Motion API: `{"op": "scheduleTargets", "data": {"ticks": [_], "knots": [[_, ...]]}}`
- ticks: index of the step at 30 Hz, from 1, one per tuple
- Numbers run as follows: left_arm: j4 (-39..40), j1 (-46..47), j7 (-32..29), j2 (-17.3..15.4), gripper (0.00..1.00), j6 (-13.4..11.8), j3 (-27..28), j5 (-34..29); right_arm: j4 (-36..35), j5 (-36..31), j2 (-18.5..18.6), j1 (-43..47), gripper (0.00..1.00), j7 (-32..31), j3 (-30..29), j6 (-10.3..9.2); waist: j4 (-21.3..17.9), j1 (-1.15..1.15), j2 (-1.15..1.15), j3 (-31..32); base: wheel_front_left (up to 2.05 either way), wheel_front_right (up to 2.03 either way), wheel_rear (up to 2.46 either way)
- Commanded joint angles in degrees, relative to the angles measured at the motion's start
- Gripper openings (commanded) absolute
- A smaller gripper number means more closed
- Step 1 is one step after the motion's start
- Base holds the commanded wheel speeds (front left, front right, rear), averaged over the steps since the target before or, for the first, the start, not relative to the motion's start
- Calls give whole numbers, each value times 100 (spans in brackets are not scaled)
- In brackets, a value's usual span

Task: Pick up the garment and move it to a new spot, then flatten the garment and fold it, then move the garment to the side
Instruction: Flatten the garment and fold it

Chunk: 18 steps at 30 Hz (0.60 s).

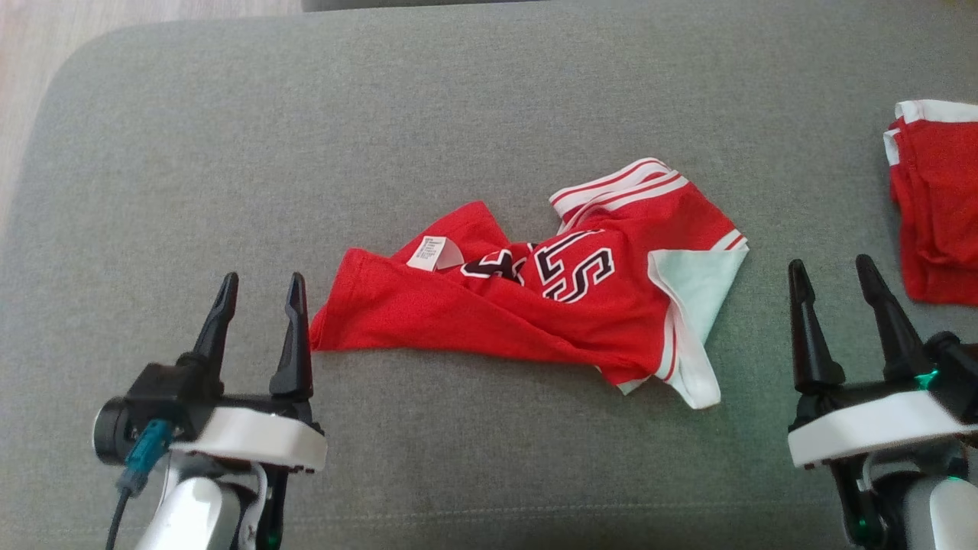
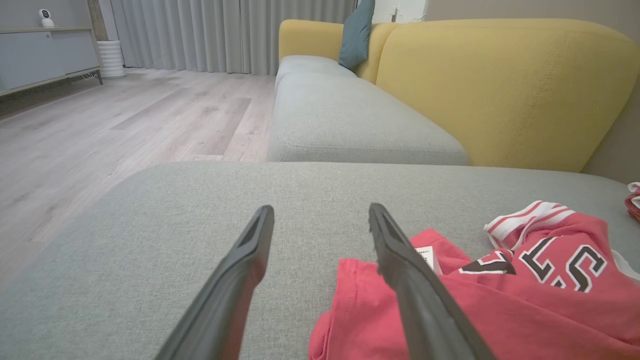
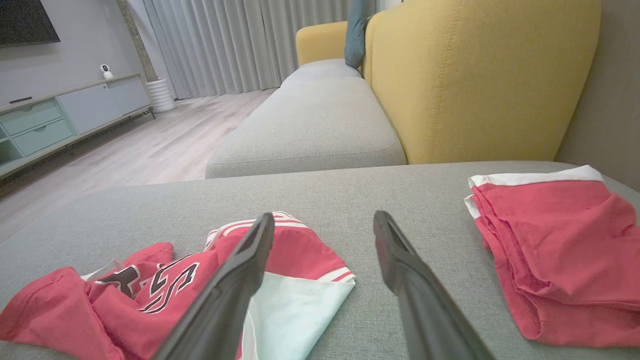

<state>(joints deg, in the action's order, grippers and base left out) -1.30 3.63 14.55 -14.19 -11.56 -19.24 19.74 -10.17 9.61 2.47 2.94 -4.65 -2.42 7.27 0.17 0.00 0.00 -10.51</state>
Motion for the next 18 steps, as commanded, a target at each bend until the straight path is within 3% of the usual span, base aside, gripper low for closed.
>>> {"op": "scheduleTargets", "data": {"ticks": [1,8,14,18], "knots": [[165,171,17,-100,100,3,239,-9,-227,50,41,-116,100,-23,136,22,3,0,0,-13,0,0,0],[-281,745,-570,-81,100,406,-4,229,-257,68,41,-206,100,-27,135,22,3,0,0,-250,0,0,0],[-1165,1616,-1620,-38,100,898,-219,613,-192,99,41,-349,100,12,235,22,-121,0,0,-527,0,0,0],[-1714,2038,-2025,-85,100,1030,-208,755,-105,148,41,-409,100,84,245,22,-213,0,0,-653,0,0,0]]}}
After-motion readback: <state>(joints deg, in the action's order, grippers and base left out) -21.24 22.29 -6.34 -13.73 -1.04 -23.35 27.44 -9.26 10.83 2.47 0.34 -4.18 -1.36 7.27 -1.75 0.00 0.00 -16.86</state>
